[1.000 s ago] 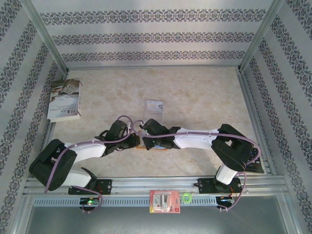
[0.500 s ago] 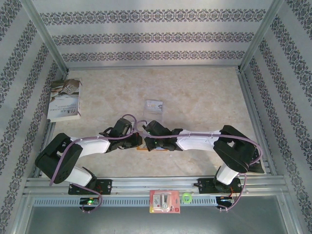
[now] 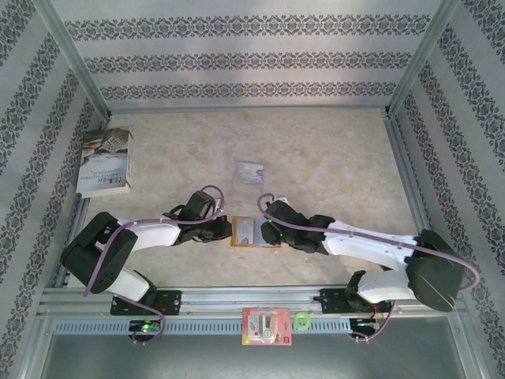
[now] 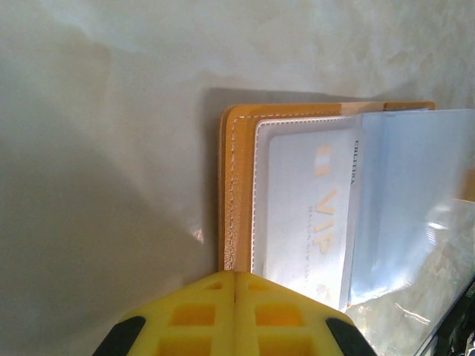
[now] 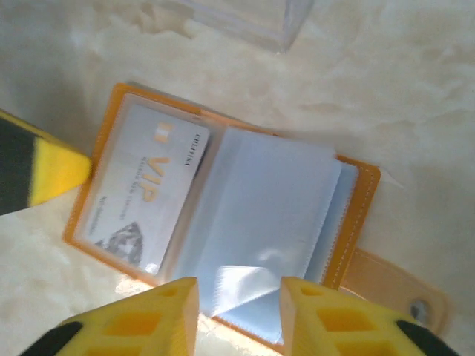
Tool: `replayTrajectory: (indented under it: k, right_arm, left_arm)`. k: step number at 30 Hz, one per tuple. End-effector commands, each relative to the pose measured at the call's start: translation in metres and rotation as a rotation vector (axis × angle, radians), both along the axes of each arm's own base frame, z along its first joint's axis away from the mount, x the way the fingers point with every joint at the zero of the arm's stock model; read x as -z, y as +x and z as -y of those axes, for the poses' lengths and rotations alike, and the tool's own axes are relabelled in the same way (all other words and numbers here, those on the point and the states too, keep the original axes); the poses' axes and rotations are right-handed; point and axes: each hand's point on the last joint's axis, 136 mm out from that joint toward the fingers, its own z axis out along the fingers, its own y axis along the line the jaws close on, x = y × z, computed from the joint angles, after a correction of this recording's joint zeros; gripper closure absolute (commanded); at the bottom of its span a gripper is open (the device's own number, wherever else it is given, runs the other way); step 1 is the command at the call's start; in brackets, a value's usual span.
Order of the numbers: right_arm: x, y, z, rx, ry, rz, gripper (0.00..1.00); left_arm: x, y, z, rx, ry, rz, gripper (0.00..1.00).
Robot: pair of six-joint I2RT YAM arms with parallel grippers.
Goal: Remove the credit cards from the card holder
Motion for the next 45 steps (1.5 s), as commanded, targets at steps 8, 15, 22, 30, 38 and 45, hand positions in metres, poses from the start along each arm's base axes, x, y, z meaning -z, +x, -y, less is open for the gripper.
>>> replayTrajectory:
  k: [8, 15, 22, 30, 38, 45]
  right_arm:
    - [-0.002, 0.006, -0.064, -0.153, 0.108, -0.185, 0.72]
    - [0.044, -0.003, -0.031, -0.046, 0.021, -0.283, 0.77]
    - [0.066, -0.022, 0.008, 0.042, -0.077, -0.326, 0.86]
    - [0.032, -0.007, -0.006, -0.018, -0.025, -0.23, 0.83]
    - [0.008, 0.009, -0.052, -0.083, 0.217, -0.312, 0.77]
    - [0.026, 0.021, -0.053, -0.007, 0.276, -0.399, 0.78]
  left_arm:
    - [0.001, -0.008, 0.001, 0.037, 0.017, -0.003, 1.0]
    - [-0.001, -0.008, 0.0, 0.042, 0.025, 0.006, 1.0]
    - [-0.001, -0.006, 0.002, 0.042, 0.018, 0.008, 1.0]
    - [-0.045, 0.003, -0.003, 0.055, 0.027, 0.145, 0.85]
    - [-0.054, 0.014, 0.022, 0.117, -0.036, 0.185, 0.74]
    - [-0.029, 0.015, 0.034, 0.146, -0.016, 0.134, 0.76]
